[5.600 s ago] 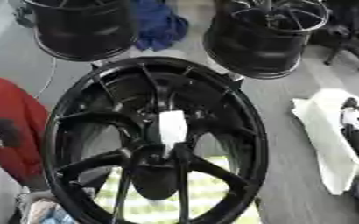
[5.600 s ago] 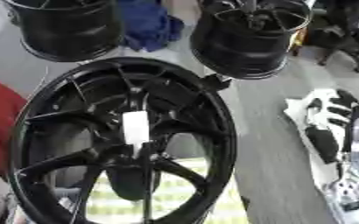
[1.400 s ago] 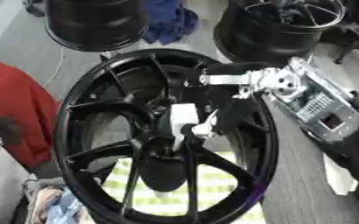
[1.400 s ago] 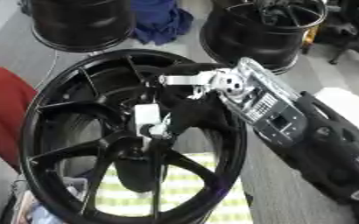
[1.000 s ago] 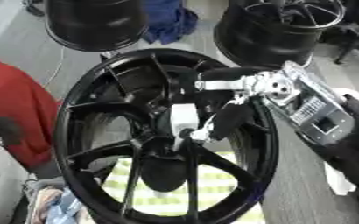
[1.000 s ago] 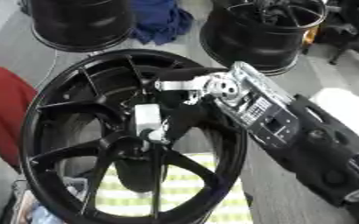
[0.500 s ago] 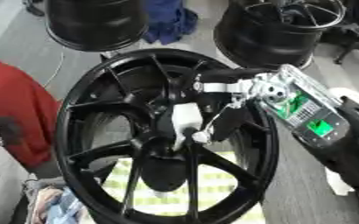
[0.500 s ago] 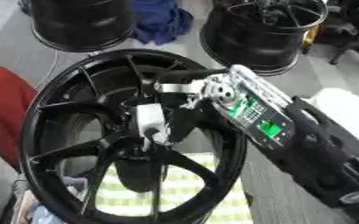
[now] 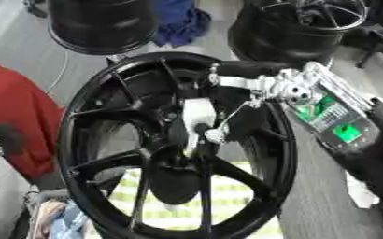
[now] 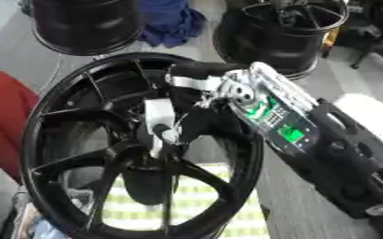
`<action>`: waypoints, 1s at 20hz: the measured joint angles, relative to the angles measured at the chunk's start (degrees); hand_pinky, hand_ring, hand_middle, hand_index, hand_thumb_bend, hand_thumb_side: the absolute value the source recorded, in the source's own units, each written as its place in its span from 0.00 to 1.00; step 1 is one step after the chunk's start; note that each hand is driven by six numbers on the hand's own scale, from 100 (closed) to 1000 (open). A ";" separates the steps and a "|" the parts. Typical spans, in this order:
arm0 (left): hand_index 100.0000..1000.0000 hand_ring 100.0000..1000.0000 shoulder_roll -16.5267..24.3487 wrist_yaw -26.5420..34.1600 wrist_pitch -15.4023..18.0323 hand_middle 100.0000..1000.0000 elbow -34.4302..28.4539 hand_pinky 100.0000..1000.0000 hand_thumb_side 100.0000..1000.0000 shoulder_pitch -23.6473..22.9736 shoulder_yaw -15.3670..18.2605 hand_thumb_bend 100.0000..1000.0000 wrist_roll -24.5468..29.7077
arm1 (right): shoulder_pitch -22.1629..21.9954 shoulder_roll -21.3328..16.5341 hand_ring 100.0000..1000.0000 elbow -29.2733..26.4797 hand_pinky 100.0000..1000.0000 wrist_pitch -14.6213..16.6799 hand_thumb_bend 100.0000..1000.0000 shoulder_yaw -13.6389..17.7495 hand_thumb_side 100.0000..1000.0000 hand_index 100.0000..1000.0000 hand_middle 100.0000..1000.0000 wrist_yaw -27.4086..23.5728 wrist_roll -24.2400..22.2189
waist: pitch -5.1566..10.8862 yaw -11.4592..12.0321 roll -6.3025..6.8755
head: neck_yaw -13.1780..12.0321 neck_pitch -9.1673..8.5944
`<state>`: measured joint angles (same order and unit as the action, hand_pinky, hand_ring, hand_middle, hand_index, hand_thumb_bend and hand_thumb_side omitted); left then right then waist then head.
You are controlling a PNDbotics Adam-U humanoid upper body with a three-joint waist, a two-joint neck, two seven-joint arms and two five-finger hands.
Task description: Pull the pin out of the wheel hub.
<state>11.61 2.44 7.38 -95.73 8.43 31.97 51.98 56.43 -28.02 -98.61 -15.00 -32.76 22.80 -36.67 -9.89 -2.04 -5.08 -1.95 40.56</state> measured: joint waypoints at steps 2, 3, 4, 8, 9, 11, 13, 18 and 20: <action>0.80 0.70 0.00 0.00 -0.16 0.63 -0.01 0.69 0.89 -0.13 0.02 0.00 0.04 | 0.27 -2.34 0.65 -2.57 0.73 -0.94 0.00 2.26 0.17 0.51 0.42 -1.55 0.59 | 0.05 -0.46 -0.08 | -0.30 0.13; 0.80 0.70 0.01 0.00 -0.21 0.63 -0.02 0.69 0.89 -0.33 0.08 0.00 0.01 | 0.15 -3.58 0.65 -3.87 0.73 -1.48 0.00 3.47 0.17 0.51 0.42 -2.10 1.05 | 0.13 -0.76 -0.09 | -0.50 0.16; 0.80 0.70 0.01 0.00 -0.26 0.63 -0.02 0.69 0.89 -0.37 0.19 0.00 -0.02 | -0.32 -4.83 0.65 -5.17 0.73 -2.11 0.00 4.73 0.17 0.51 0.42 -2.38 1.62 | 0.24 -1.01 -0.10 | -0.72 0.18; 0.80 0.70 0.00 0.02 -0.47 0.63 -0.05 0.69 0.89 -0.43 1.12 0.00 0.00 | -4.78 -9.92 0.64 -9.48 0.71 -5.13 0.00 10.03 0.17 0.50 0.42 -1.76 4.55 | 0.30 -2.12 0.40 | -1.90 0.15; 0.80 0.70 0.00 0.03 -0.48 0.63 -0.08 0.69 0.89 -0.43 1.42 0.00 0.01 | -6.04 -10.76 0.64 -9.99 0.70 -5.94 0.00 11.37 0.17 0.50 0.42 -1.24 5.35 | 0.24 -2.46 0.68 | -2.22 0.10; 0.80 0.70 0.00 0.09 -0.48 0.63 -0.18 0.69 0.89 -0.42 2.16 0.00 0.01 | -8.63 -11.33 0.63 -9.94 0.69 -7.55 0.00 14.04 0.18 0.51 0.42 0.04 6.96 | -0.19 -3.71 1.13 | -3.13 0.03; 0.80 0.70 -0.02 0.11 -0.48 0.63 -0.23 0.69 0.89 -0.41 3.01 0.00 0.01 | -11.26 -10.94 0.64 -8.74 0.67 -9.17 0.00 16.70 0.19 0.54 0.44 1.57 8.57 | -0.64 -4.97 1.52 | -4.11 -0.42; 0.80 0.70 -0.03 0.13 -0.30 0.63 -0.24 0.69 0.89 -0.19 4.70 0.00 -0.06 | -17.97 -5.79 0.84 -2.77 0.77 -13.31 0.24 23.53 0.42 0.91 0.84 5.64 12.70 | -2.10 -7.08 2.24 | -5.78 -1.89; 0.80 0.70 -0.03 0.13 -0.11 0.63 -0.19 0.69 0.89 -0.13 5.00 0.00 -0.02 | -20.64 -3.15 0.86 -0.07 0.78 -14.98 0.25 26.26 0.47 0.92 0.87 7.26 14.37 | -2.20 -7.23 2.35 | -6.01 -2.11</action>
<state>11.58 2.57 7.26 -95.92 8.30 36.97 51.96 35.78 -31.17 -98.68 -29.98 -6.50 30.06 -22.30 -12.10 -9.27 -2.73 -7.96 38.44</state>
